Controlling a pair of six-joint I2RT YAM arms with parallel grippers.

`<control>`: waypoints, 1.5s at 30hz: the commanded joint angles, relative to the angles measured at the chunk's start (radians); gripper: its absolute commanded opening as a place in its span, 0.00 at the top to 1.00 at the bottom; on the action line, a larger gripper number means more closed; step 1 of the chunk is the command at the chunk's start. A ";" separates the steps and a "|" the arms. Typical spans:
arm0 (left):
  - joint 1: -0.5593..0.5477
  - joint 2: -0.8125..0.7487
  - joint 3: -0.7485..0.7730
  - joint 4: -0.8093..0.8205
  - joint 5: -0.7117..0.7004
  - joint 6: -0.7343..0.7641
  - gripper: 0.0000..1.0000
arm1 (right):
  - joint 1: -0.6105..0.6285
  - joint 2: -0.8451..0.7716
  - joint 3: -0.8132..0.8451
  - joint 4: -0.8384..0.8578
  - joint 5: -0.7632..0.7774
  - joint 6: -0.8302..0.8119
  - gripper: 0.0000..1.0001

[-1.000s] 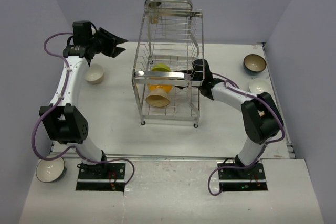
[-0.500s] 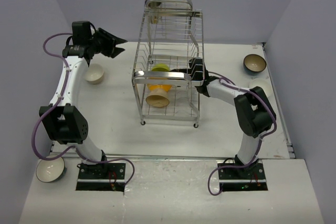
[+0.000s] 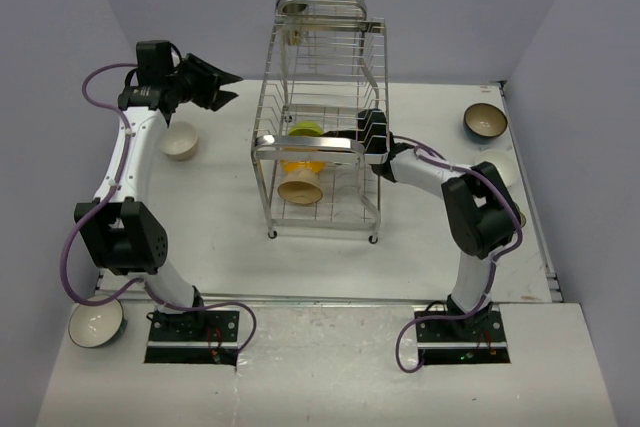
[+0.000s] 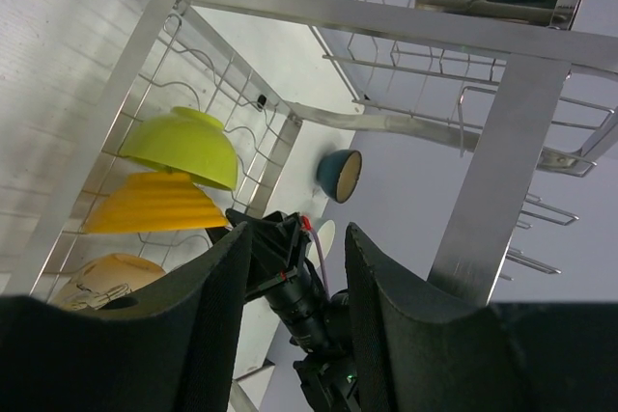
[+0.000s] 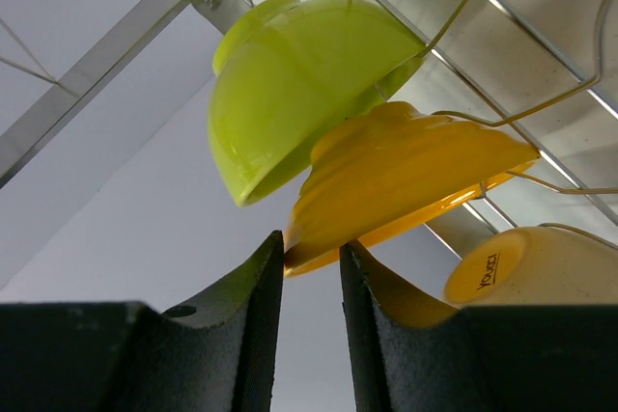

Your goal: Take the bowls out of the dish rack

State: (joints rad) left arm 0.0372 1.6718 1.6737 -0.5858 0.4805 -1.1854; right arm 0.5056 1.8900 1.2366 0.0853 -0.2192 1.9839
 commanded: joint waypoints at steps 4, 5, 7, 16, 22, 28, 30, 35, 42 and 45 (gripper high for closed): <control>-0.002 -0.003 0.006 0.009 0.030 0.006 0.55 | 0.004 -0.049 -0.045 0.011 0.030 0.665 0.68; -0.005 -0.004 0.001 0.009 0.038 0.003 0.55 | 0.004 -0.054 -0.054 0.010 0.030 0.661 0.68; -0.008 -0.006 -0.014 0.007 0.047 0.000 0.55 | 0.004 -0.071 -0.065 -0.002 0.038 0.661 0.68; -0.011 -0.027 -0.020 0.007 0.047 0.001 0.55 | 0.004 -0.069 -0.097 0.039 0.043 0.700 0.69; -0.010 -0.035 -0.026 0.000 0.053 0.004 0.55 | 0.007 -0.043 -0.028 -0.030 0.073 0.745 0.74; -0.008 -0.034 -0.011 -0.002 0.058 0.001 0.55 | 0.013 -0.020 0.046 -0.133 0.086 0.765 0.75; -0.008 -0.032 -0.003 0.000 0.059 0.000 0.55 | 0.019 -0.011 0.061 -0.166 0.093 0.765 0.75; 0.003 -0.030 0.004 -0.006 0.066 0.001 0.55 | 0.019 0.001 0.047 -0.156 0.092 0.782 0.76; 0.007 -0.027 -0.008 -0.008 0.081 0.001 0.55 | 0.019 0.026 0.064 -0.179 0.086 0.785 0.78; 0.007 -0.032 -0.009 -0.003 0.079 0.000 0.55 | 0.019 0.031 0.055 -0.179 0.092 0.793 0.81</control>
State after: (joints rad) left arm 0.0383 1.6718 1.6527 -0.5938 0.5255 -1.1862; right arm 0.5163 1.8858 1.2774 -0.0254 -0.1673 2.0010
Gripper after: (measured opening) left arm 0.452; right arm 0.207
